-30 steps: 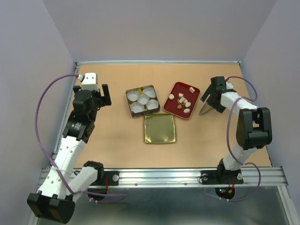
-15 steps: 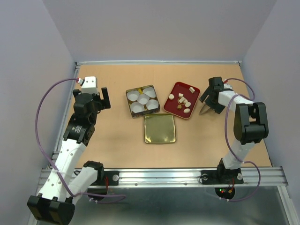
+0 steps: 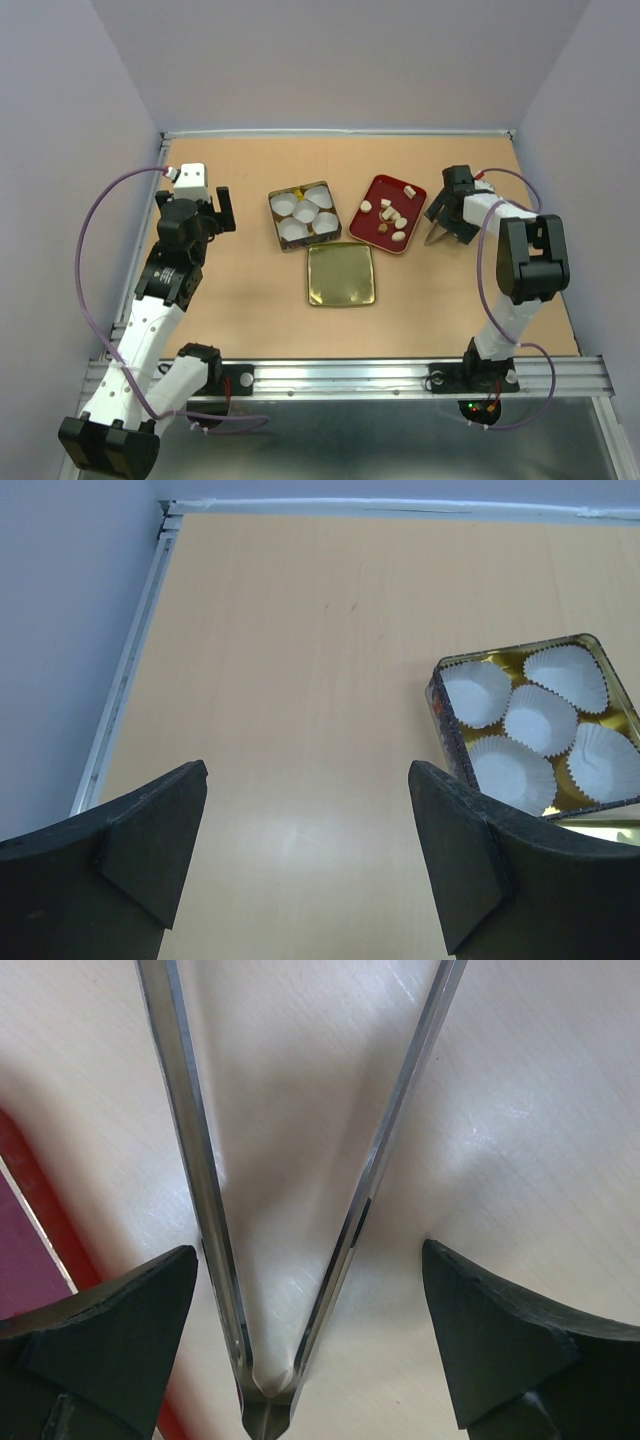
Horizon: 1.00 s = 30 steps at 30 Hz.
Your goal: Pack the chocolate
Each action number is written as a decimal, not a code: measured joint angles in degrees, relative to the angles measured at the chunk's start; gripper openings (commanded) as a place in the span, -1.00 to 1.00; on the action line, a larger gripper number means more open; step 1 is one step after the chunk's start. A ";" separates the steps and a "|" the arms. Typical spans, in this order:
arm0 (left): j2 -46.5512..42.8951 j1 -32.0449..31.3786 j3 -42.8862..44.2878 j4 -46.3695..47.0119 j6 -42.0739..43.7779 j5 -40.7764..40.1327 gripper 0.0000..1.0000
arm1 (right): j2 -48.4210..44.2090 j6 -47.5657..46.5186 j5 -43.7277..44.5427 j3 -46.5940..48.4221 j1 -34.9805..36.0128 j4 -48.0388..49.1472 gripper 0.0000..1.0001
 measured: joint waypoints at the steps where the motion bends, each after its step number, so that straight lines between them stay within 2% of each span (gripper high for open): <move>1: 0.00 0.00 -0.02 0.02 0.00 0.00 0.87 | 0.11 0.00 0.15 0.02 0.00 0.07 0.77; 4: -0.02 0.00 -0.28 -0.02 0.00 -0.17 0.87 | 0.55 -0.07 0.83 0.02 0.02 0.42 0.48; 12: -0.09 0.00 -0.31 -0.02 0.00 -0.37 0.87 | 0.96 -0.72 2.16 0.02 -0.13 0.90 0.08; 20: -0.11 0.00 -0.31 -0.02 0.00 -0.37 0.87 | -1.38 -4.09 1.44 -1.99 -0.20 1.03 0.07; 30: 0.09 0.00 -0.31 0.04 0.00 0.37 0.87 | -18.03 -9.97 -4.74 -6.84 -0.22 -2.05 0.04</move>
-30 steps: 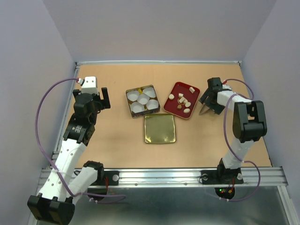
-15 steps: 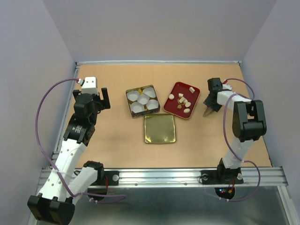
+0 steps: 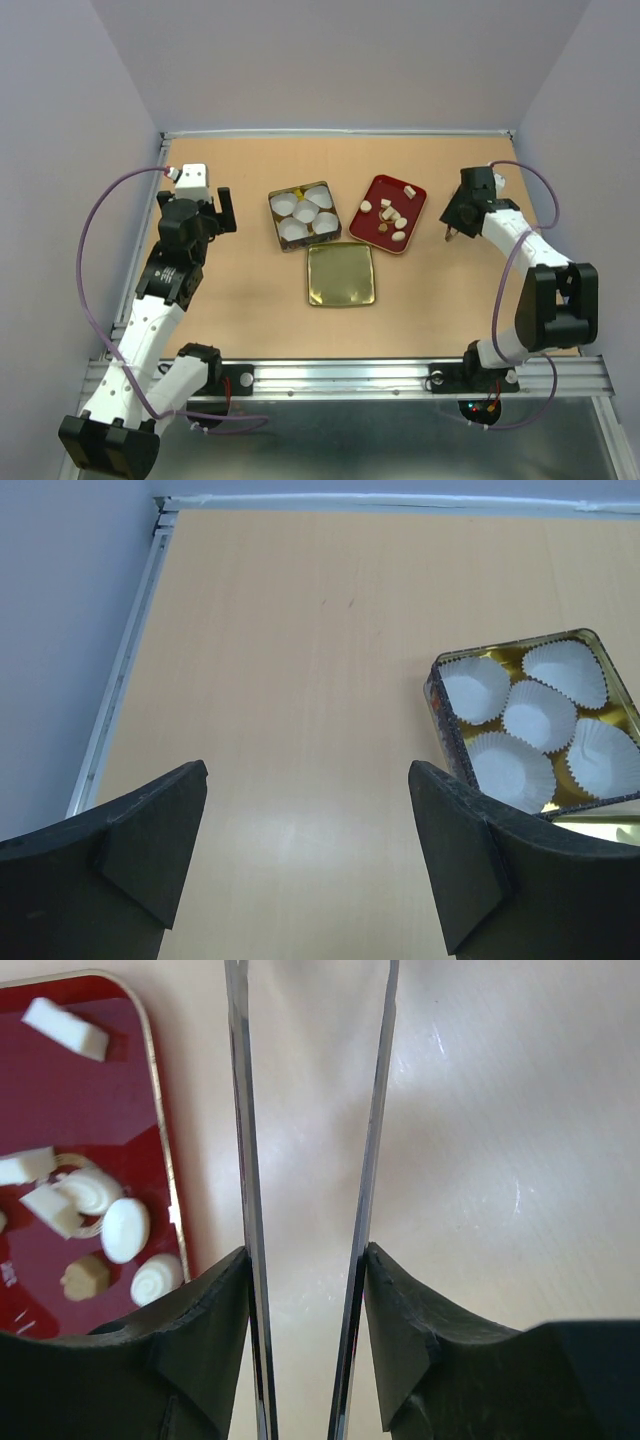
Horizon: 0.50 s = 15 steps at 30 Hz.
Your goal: Pack the chocolate
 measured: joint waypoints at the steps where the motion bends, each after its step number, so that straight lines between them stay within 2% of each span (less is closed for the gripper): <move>1: 0.20 0.00 0.00 0.02 0.00 0.26 0.87 | -1.20 -0.31 -0.61 0.00 0.00 -0.33 0.04; 15: 1.86 0.00 0.02 0.20 -0.07 2.56 0.86 | -11.80 -4.17 -6.78 -0.13 0.00 -8.57 -0.01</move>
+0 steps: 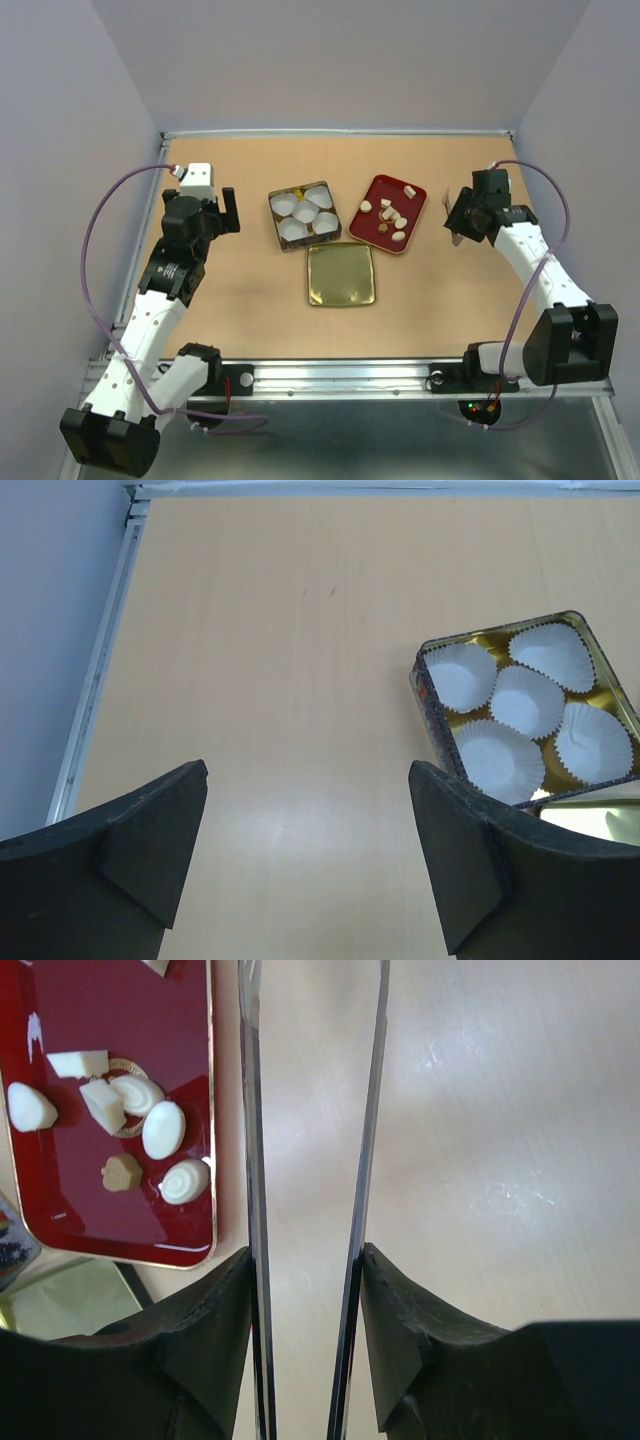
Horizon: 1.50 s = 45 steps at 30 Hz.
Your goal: Pack the chocolate
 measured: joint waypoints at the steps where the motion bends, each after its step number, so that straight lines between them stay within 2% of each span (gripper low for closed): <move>1: 0.00 0.00 0.00 0.00 0.00 0.09 0.86 | -0.68 -0.31 -0.39 0.00 0.00 -0.68 -0.01; 8: -0.02 0.00 0.00 -0.07 -1.27 0.83 0.86 | -5.62 -2.14 -4.50 0.11 0.00 -4.09 -0.07; 25: -1.81 0.00 -0.02 -0.92 -3.43 1.20 0.86 | -12.31 -5.92 -22.56 2.38 0.13 -8.96 -0.10; 35: -1.95 0.00 -0.33 -1.31 -4.46 1.22 0.86 | -11.45 -7.69 -28.98 2.36 0.96 -8.92 -0.12; 45: -1.97 0.00 -0.35 -1.57 -5.33 1.22 0.86 | -10.12 -9.01 -30.86 0.35 1.66 -8.09 -0.13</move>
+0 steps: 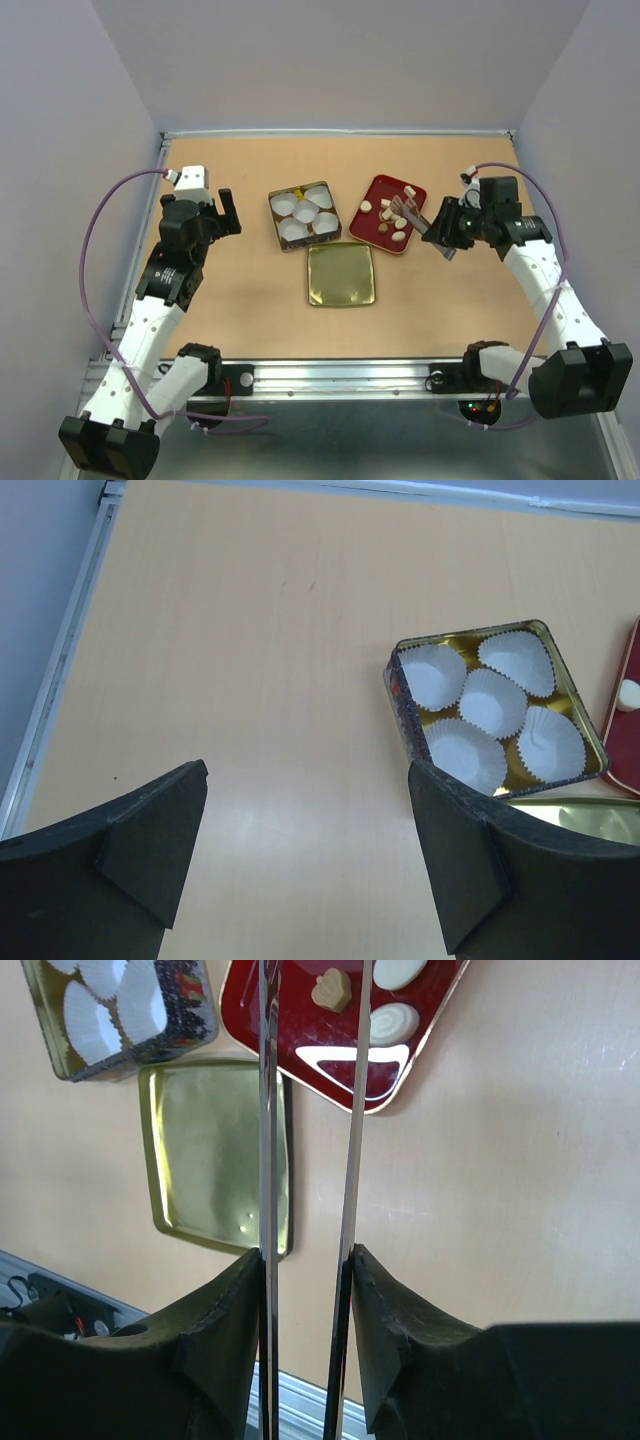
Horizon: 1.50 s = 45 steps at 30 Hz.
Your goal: Pack the chocolate
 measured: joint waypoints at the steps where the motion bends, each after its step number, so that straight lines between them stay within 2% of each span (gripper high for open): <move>1: 0.00 0.00 0.00 0.00 -0.07 0.00 0.86 | 0.13 -0.11 0.02 -0.28 0.00 0.09 -0.13; 26: 0.02 0.00 0.00 0.00 -0.46 0.04 0.86 | 7.26 -0.28 0.74 -5.68 0.00 10.34 -0.15; 45: 0.94 0.00 -0.68 0.04 -0.48 0.48 0.86 | 8.17 -0.11 -0.70 -6.40 0.11 12.94 -0.18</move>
